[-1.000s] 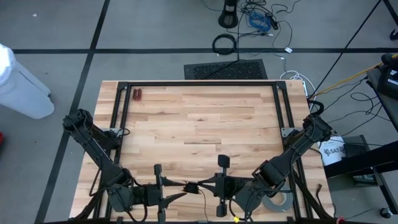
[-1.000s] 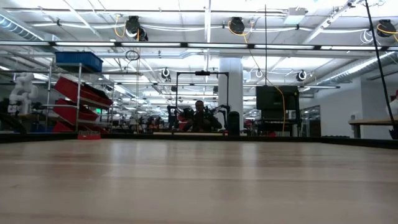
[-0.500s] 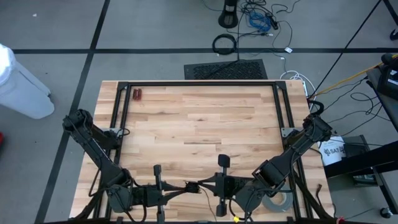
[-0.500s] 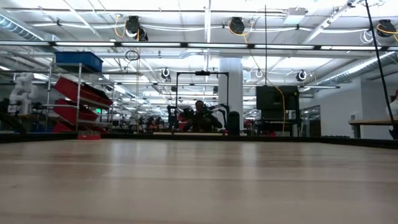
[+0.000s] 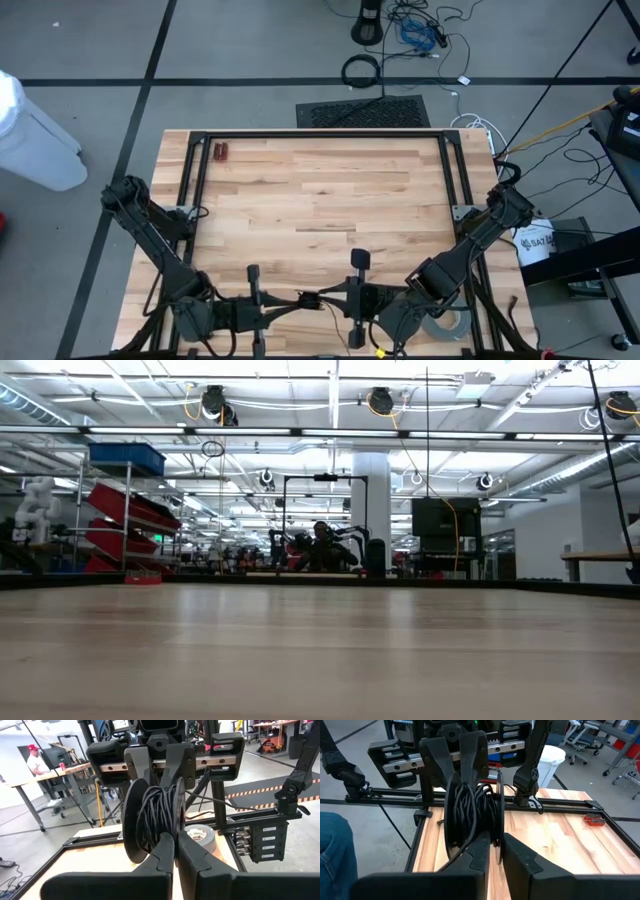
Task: Coil cords
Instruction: Coil the black wire on the spool
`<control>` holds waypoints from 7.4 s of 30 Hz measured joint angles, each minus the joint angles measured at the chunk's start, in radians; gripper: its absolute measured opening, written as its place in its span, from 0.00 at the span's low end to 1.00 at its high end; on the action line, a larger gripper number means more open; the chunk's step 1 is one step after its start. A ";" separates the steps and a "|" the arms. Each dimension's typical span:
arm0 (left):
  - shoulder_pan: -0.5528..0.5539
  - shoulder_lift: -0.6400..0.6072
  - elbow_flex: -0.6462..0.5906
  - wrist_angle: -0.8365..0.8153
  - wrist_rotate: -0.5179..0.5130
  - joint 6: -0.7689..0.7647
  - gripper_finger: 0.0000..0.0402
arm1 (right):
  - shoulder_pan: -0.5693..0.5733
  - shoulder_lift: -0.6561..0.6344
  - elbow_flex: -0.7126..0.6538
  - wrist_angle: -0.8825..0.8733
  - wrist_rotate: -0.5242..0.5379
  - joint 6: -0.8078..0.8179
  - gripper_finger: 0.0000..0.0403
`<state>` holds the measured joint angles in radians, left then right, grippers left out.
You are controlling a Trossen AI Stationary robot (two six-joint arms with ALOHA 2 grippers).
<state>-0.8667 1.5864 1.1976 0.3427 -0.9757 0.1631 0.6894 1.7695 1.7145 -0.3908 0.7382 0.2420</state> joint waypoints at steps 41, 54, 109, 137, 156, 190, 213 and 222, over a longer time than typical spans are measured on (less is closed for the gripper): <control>0.003 -0.062 0.259 -0.644 0.180 -0.324 0.02 | 0.057 -0.085 0.001 0.070 0.104 -0.094 0.17; 0.005 -0.041 0.260 -0.784 0.197 -0.472 0.02 | 0.019 -0.010 -0.001 0.041 0.067 -0.005 0.21; 0.014 -0.018 0.259 -0.802 0.213 -0.491 0.02 | -0.069 0.034 -0.001 0.068 -0.169 0.072 0.22; 0.020 -0.018 0.259 -0.794 0.216 -0.498 0.02 | -0.086 0.045 0.001 0.040 -0.215 0.042 0.00; 0.006 -0.019 0.259 -0.790 0.157 -0.543 0.34 | -0.082 0.039 0.000 0.029 -0.192 0.041 0.00; -0.153 0.067 0.302 -0.690 -0.321 -0.466 0.34 | -0.044 -0.067 0.000 -0.011 -0.064 0.000 0.00; -0.099 0.205 0.319 -0.057 -0.226 0.229 0.34 | 0.013 -0.089 0.001 -0.093 -0.032 0.018 0.00; -0.005 0.206 0.321 -0.083 -0.222 0.273 0.34 | 0.005 -0.089 0.001 -0.093 -0.031 0.001 0.00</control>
<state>-0.8714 1.7920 1.5185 0.2598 -1.1973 0.4361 0.6949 1.6806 1.7153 -0.4836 0.7071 0.2428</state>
